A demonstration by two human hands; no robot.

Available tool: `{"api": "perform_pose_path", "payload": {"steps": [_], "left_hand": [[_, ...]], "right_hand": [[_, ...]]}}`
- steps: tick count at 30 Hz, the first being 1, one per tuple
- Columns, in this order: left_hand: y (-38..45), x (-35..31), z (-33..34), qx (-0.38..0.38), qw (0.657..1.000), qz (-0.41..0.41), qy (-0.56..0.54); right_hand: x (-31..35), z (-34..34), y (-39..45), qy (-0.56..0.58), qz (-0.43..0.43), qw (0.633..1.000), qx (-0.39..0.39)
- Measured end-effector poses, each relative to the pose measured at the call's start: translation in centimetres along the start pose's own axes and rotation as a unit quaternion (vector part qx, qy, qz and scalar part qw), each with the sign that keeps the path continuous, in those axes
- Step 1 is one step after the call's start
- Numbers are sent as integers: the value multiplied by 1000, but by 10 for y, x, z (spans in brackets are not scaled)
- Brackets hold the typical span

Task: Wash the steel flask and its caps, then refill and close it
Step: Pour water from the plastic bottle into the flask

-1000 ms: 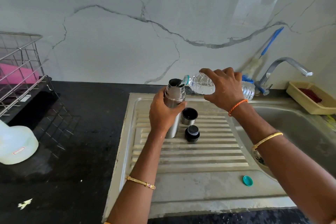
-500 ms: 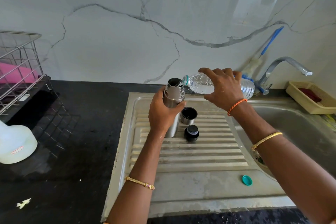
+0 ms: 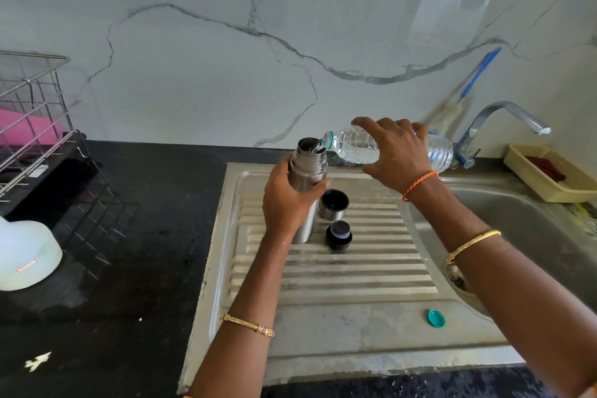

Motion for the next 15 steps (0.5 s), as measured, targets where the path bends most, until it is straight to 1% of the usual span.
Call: {"api": "perform_pose_path", "payload": {"steps": [15], "left_hand": [[-1,2,-1,-5,1000,2,-2]], "right_hand": [[0,0,0,13,-3,1000,0]]}}
Point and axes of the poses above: each hand's wrist, its own y-axis towards the middle knuckle, its own z-axis out of the palm, x = y × z, the point moved 7 cm from there along y, towards the middle knuckle
